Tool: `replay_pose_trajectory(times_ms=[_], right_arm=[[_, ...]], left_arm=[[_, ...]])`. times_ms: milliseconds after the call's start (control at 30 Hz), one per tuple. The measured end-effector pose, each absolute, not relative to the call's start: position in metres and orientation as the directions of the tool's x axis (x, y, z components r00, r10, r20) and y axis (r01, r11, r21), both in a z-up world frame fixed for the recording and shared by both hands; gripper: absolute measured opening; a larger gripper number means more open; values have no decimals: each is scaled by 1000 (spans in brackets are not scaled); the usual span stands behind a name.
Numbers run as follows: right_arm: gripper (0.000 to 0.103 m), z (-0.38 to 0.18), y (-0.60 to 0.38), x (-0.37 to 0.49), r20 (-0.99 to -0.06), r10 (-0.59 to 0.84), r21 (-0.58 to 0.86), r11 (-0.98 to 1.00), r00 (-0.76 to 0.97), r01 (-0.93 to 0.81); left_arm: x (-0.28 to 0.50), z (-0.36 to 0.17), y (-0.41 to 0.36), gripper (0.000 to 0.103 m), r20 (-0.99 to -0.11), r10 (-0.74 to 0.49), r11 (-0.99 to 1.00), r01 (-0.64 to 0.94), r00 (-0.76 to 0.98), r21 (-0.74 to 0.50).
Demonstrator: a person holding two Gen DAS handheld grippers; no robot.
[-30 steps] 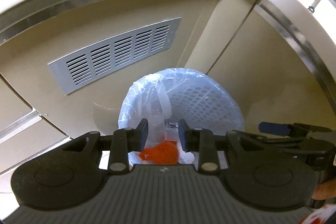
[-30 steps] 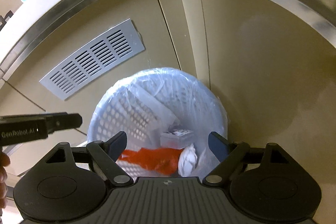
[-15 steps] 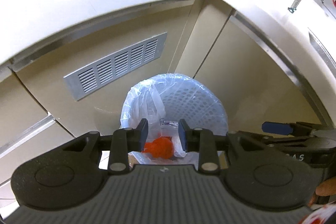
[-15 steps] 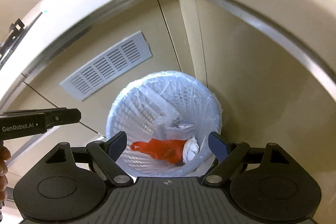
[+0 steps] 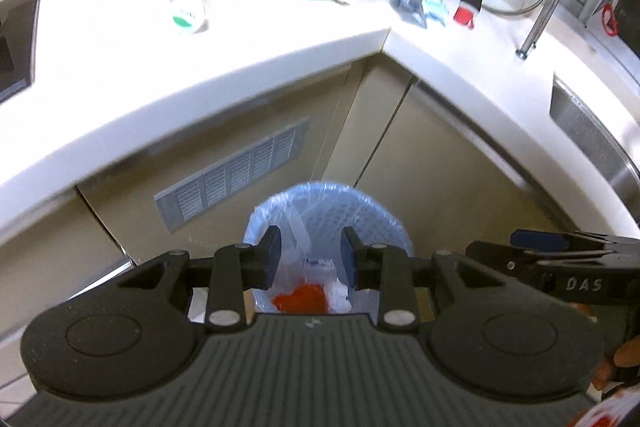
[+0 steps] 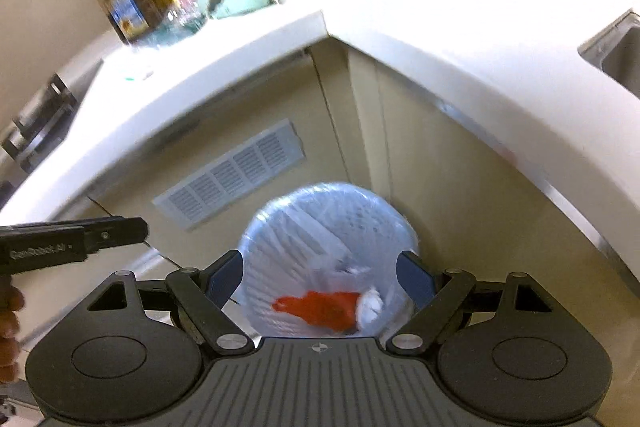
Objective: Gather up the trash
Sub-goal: 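Move both tools back up to the counter toward the remaining trash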
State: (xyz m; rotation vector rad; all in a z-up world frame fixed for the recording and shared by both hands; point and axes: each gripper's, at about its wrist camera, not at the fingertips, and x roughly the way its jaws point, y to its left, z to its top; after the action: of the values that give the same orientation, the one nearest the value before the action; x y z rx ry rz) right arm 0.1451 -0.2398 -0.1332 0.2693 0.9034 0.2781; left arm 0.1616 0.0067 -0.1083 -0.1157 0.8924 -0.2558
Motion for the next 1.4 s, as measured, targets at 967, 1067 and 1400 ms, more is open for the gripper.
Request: replay_pose_trajectory(times_ms=[967, 1067, 1400], right_arm=[[79, -58, -281, 242, -594, 258, 277, 955, 762, -107], [74, -55, -284, 271, -584, 274, 265, 954, 764, -139], [58, -57, -281, 362, -559, 345, 264, 936, 754, -232]], left_arm=[[233, -50, 12, 29, -662, -204, 977, 106, 721, -187], [251, -48, 4, 29, -655, -181, 980, 79, 733, -182], [306, -48, -18, 29, -656, -107, 989, 10, 747, -149]])
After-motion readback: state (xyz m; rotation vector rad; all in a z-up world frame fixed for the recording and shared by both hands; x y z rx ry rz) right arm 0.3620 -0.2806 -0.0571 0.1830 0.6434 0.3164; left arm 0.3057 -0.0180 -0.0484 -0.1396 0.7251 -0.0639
